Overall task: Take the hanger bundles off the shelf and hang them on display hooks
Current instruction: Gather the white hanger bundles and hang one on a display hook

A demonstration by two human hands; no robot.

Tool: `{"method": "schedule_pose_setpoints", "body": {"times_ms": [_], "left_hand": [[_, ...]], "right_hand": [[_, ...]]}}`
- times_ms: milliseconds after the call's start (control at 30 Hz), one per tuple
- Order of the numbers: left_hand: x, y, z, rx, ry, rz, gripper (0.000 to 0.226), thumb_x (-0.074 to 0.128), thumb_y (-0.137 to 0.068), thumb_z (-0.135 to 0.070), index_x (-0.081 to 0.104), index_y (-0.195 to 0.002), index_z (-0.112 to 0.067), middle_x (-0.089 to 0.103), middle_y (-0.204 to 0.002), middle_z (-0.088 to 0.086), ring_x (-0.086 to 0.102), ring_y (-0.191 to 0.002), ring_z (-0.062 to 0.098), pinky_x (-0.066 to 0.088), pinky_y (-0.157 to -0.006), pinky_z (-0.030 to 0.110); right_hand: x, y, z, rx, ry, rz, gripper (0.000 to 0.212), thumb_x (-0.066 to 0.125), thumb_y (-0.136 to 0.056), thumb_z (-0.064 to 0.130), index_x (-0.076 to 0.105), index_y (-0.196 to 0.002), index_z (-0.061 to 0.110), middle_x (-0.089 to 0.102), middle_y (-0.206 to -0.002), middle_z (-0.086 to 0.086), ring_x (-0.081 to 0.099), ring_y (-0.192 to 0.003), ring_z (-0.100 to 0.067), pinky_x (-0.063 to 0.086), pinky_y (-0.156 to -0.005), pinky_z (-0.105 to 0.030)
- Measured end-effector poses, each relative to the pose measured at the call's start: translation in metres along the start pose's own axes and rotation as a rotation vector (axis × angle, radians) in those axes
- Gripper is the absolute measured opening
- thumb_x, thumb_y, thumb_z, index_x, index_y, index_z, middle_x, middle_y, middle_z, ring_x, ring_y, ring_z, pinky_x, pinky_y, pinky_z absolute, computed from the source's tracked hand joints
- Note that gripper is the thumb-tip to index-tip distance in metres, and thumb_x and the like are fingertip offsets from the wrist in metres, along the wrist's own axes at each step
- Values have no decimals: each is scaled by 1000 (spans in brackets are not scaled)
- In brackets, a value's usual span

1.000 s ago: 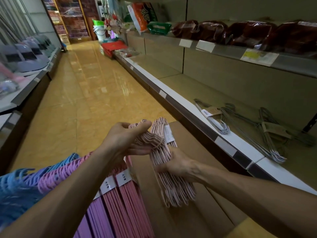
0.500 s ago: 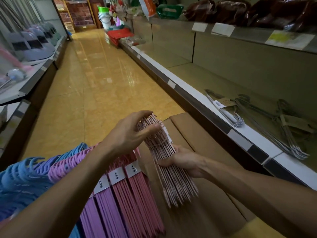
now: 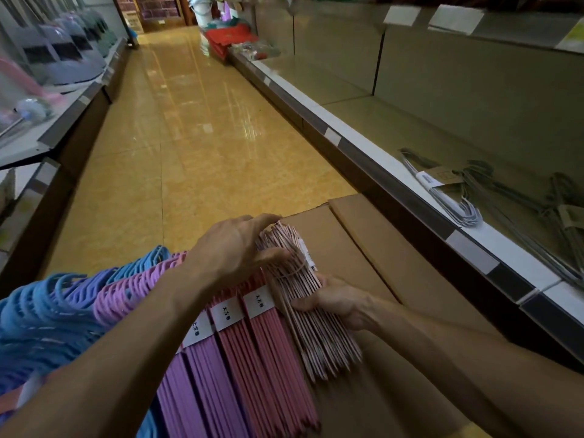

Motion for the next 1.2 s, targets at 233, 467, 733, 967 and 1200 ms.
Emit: {"method": "schedule_pose_setpoints", "body": {"times_ms": [233,467,733,967,1200], "left_hand": [[22,-10,15,7,60,-22,74,56,-84,-64,40,-147,-30,58,-141,9,62,-117,27,54,-94,43],[28,-19,16,10,46,-80,70,57,-85,-63,43,-146,-31,60,-137,10,62,-117,29,54,-92,45],[32,-16,18,-2,80,-105,67,56,-87,-58,43,-147,-30,62,-135,12,62,-116,30,54,-93,42],[18,-10,19,-108,479,-91,61,59,-88,-52,47,-143,-28,58,-139,3,58,-118,17,47,-87,27],[-9,-3,-24,-31,728,-390,23,61,-95,-30,69,-116,-23,70,-108,-10,63,-101,1,45,-81,18]], "right_hand": [[-1,-18,-15,24,36,-28,30,66,-87,-2,63,-115,9,73,-106,-11,71,-94,-25,58,-76,-35],[2,-21,-17,-18,-49,-34,31,65,-91,7,63,-121,10,73,-109,-11,71,-92,-21,57,-70,-29],[6,-26,-24,-101,141,-148,30,69,-92,19,60,-120,21,72,-109,-4,70,-100,-21,57,-92,-42],[-15,0,-6,-118,339,-225,48,78,-82,41,56,-118,18,66,-107,1,66,-97,-14,56,-91,-36],[-78,58,14,-248,370,-435,27,64,-96,34,60,-112,13,64,-98,-3,65,-85,-13,58,-83,-37]]}}
Point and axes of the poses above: each hand's wrist, its own y-axis away from the middle knuckle, its own x-axis out of the palm, z = x × y, the point moved 2 cm from there along -y, towards the middle knuckle
